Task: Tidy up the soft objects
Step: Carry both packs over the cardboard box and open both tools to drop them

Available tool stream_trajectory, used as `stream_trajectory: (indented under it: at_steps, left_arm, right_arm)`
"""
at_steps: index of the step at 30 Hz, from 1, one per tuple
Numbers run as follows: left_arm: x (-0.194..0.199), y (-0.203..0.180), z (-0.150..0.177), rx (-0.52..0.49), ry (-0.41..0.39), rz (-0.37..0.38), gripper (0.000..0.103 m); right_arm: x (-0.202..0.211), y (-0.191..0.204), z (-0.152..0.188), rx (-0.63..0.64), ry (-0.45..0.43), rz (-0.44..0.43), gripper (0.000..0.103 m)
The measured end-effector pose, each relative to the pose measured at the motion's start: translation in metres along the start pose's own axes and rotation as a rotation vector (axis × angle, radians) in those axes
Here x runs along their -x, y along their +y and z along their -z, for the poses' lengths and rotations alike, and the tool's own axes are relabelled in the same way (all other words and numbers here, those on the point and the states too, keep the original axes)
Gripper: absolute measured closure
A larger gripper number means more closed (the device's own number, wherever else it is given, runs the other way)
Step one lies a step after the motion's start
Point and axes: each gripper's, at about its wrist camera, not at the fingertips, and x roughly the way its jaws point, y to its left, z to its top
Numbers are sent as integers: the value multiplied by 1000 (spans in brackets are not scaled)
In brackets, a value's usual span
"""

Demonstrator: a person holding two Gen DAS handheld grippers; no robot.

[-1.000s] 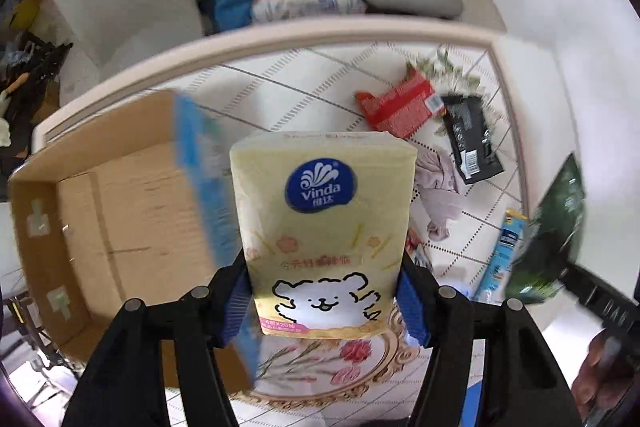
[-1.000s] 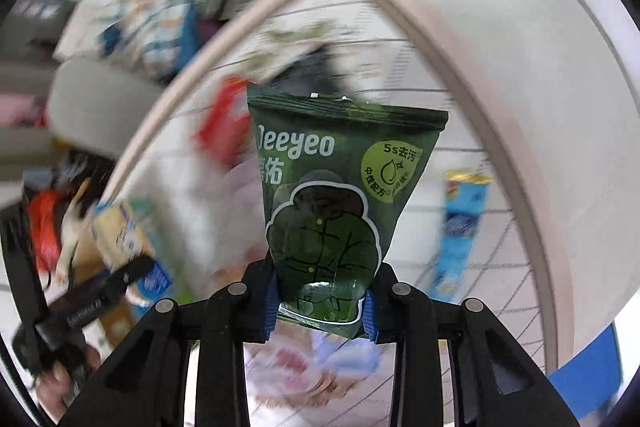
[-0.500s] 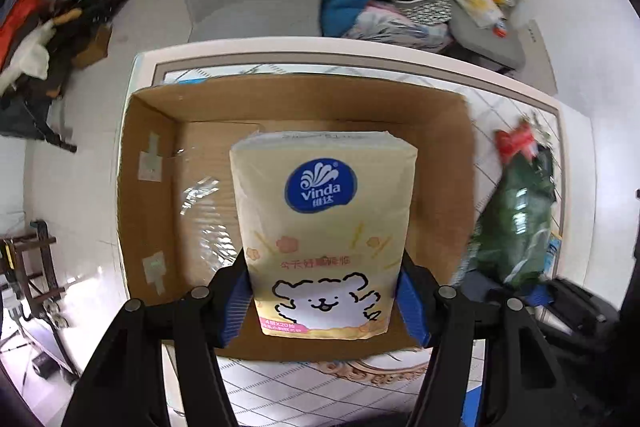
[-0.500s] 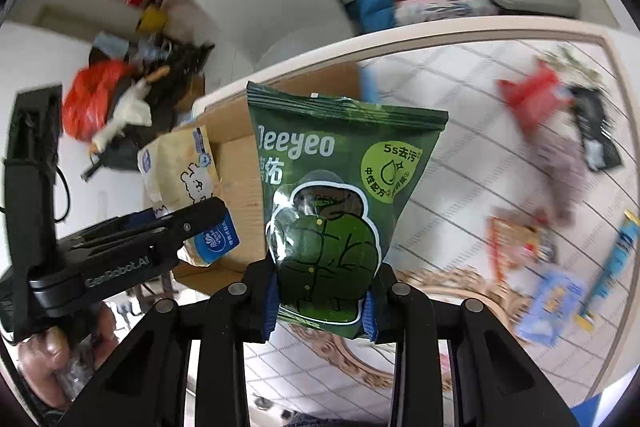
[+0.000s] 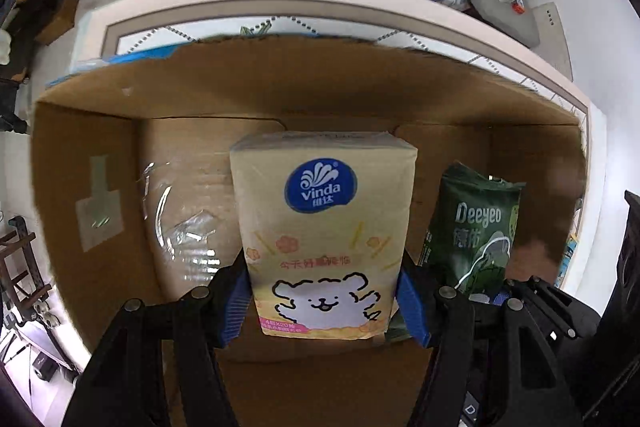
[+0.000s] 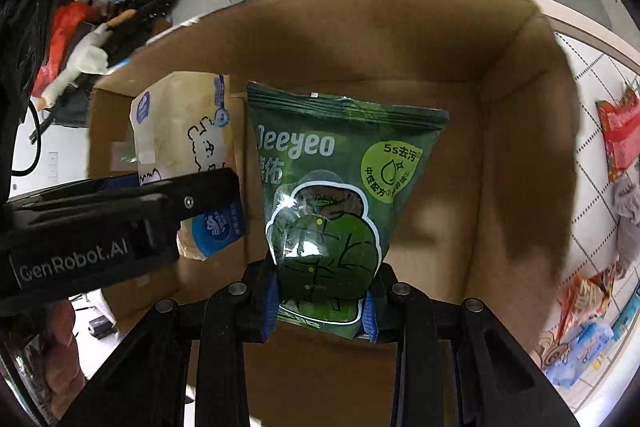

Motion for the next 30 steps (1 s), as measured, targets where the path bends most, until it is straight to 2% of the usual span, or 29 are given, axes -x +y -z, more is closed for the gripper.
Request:
stream_trajectory:
  at_steps: [4,8,10,11,12,13,14,17,19,20,21,23,25,26,30]
  left_arm:
    - [-11,-1,-9,-23,35,6,42]
    - [-12,3,-13,14,50,2,39]
    - [-8,4,-12,20,40,-1,35]
    - [-3,4,-10,19,31,-8,33]
    - [2,4,-8,18,19,-17,28]
    - [6,4,-6,15,12,-23,21]
    - [13,3,-2,9,-3,-27,19]
    - [28,2,13,7,-40,-46,17]
    - [38,6,21,3,-63,-54,4]
    - [45,5,28,2,-83,-64,3]
    - [48,7,34,2,-96,-72,3]
    - [58,12,49,3,-134,-93,2]
    - [63,14,55,2,-157,-107,1]
    - [68,15,63,2,-177,-119,1]
    - [81,14,85,8,-226,-135,1]
  right_arm:
    - [-16,-1,-3,4,1,29,68]
    - [-17,2,-7,18,-10,43,64]
    - [-13,0,-8,7,-8,41,45]
    - [-10,-1,-6,2,-14,37,26]
    - [-3,3,-3,-2,-24,33,23]
    - [0,3,-2,-6,-26,41,23]
    - [4,2,1,-9,-30,52,23]
    - [18,-1,9,-12,-40,58,23]
    - [30,-2,18,-12,-47,68,23]
    - [34,2,16,-10,-54,71,21]
    - [42,2,22,-5,-60,83,14]
    - [51,3,29,-3,-69,89,7]
    - [61,5,39,2,-79,104,5]
    - [64,4,43,2,-84,110,0]
    - [73,6,61,-6,-125,133,0]
